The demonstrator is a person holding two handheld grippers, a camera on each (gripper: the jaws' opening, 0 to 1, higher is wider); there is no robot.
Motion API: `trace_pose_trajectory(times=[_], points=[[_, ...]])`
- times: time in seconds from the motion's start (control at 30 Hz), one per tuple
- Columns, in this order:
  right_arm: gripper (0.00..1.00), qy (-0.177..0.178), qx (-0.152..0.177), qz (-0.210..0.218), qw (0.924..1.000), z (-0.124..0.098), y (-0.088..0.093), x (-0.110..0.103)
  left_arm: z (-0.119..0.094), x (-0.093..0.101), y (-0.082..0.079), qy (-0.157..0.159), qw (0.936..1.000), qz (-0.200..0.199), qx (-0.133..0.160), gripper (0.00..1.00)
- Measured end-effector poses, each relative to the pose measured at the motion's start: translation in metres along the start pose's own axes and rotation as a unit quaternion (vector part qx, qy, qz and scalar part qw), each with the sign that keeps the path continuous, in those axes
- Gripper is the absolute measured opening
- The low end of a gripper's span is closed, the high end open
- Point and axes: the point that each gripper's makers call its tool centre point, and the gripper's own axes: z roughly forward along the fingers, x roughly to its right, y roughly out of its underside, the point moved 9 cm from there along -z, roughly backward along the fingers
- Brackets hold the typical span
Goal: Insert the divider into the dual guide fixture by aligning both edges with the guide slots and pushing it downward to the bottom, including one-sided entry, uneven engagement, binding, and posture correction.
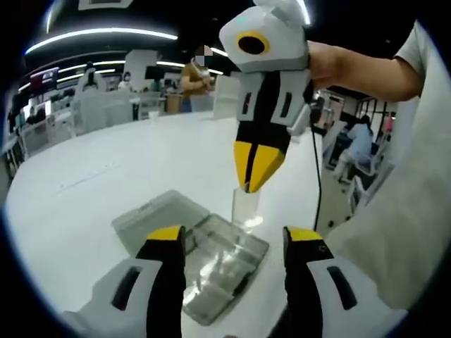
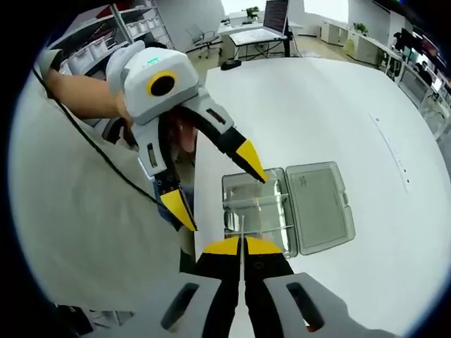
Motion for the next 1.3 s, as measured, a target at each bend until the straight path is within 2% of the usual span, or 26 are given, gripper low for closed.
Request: trace_pose_trajectory(times=[0.2,0.23,0.37,0.77,1.3], points=[[0.0,0.004,-0.013,-0.008,0.9999,0.006,0.004,0.002,0.0,0.002,0.0,-0.017,0.9997,-0.018,-0.006,0.6],[0.0,0.006,-0.018,-0.008,0.9998,0.007,0.005,0.003,0.001,0.002,0.001,-0.025,0.9993,-0.022,-0.015,0.61],[0.0,0.014,-0.034,-0.016,0.9992,0.013,0.01,0.007,0.001,0.003,-0.001,-0.033,0.9992,-0.018,-0.014,0.66],[0.0,0.028,-0.063,-0.028,0.9972,0.029,0.022,0.013,0.003,0.001,0.004,-0.036,0.9987,-0.032,-0.017,0.7],[0.0,0.034,-0.059,-0.041,0.9968,0.043,0.021,0.015,0.009,-0.003,0.009,-0.031,0.9984,-0.041,-0.022,0.7]])
